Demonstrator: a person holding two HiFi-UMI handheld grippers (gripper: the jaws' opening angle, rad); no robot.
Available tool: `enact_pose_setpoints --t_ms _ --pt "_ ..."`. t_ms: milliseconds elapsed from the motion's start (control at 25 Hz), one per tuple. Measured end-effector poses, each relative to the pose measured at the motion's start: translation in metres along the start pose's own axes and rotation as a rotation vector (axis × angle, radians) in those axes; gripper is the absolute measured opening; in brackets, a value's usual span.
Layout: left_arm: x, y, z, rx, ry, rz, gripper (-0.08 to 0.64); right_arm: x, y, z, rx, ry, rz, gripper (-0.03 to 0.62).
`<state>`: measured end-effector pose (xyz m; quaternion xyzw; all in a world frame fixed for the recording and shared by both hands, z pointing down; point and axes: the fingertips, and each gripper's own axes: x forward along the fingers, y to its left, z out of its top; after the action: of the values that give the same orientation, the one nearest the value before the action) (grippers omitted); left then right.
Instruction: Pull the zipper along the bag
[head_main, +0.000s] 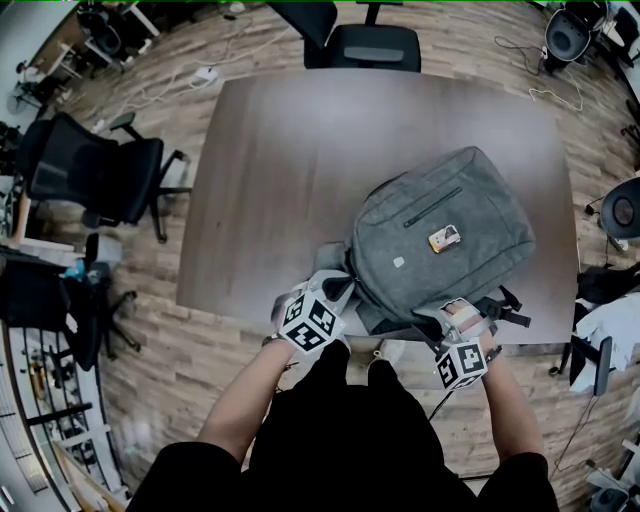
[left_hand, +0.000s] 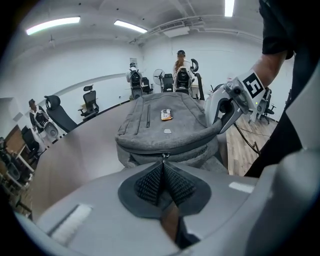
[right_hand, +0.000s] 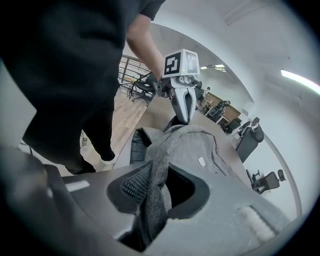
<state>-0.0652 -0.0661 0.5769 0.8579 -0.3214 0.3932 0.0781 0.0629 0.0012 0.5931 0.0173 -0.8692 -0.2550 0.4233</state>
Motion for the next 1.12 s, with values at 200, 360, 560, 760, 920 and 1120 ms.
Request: enact_pose_setpoints --t_ms 200,360,560,760,920,1120 --pt "0.000 -0.006 0.005 -0.004 -0.005 -0.002 0.026 -0.011 -0.001 0.005 0.112 -0.017 -0.022 0.122" --pt "0.001 -0.008 0.006 -0.006 -0.010 -0.005 0.026 -0.020 -0.007 0.031 0.384 -0.132 -0.062 0.187" --pt "0.001 -0.008 0.007 -0.016 -0.016 -0.014 0.026 -0.007 -0.042 0.059 0.688 -0.194 -0.156 0.225" --pt "0.002 -0.011 0.010 -0.012 -0.022 -0.011 0.026 0.023 -0.064 0.060 0.837 -0.116 -0.178 0.225" --pt "0.001 -0.010 0.011 -0.011 -0.034 -0.009 0.026 0.041 -0.070 0.055 0.881 -0.017 -0.128 0.201" --pt "0.004 -0.012 0.015 0.040 -0.029 -0.003 0.026 0.060 -0.068 0.047 0.894 0.102 -0.087 0.131"
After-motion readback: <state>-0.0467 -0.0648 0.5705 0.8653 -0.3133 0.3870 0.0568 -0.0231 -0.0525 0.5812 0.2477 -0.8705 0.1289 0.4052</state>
